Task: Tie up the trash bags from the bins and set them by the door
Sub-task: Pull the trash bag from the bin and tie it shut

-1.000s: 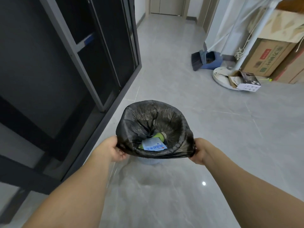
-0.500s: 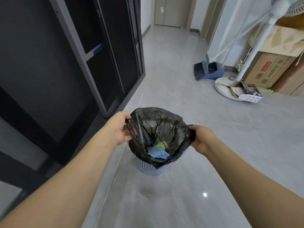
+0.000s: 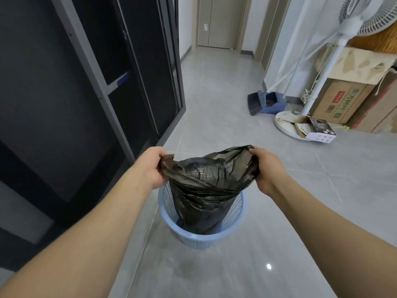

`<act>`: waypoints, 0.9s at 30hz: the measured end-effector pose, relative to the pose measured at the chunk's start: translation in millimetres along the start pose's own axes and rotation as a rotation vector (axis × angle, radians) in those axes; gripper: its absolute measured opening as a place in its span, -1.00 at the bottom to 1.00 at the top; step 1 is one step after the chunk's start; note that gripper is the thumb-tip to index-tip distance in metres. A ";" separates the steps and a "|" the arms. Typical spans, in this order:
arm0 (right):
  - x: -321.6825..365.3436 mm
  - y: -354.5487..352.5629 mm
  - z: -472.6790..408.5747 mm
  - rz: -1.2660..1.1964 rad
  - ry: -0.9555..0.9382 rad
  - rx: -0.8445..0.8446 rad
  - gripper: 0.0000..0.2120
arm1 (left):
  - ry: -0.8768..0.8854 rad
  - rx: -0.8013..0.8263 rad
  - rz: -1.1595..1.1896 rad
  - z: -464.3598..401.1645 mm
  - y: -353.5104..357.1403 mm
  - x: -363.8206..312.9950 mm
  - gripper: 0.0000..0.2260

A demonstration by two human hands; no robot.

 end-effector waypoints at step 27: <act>260.9 -9.5 35.8 0.355 -0.513 -0.189 -0.76 | 0.870 0.050 -0.444 245.1 174.2 -103.2 -0.83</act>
Point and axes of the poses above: each hand's wrist, its own z-axis away from the middle knuckle, its own y-axis out of the palm, x = y × z, the point moved 5 cm from there along -z, towards the middle knuckle, and after that the axes turned 15 degrees about -y, right-handed, at the moved point
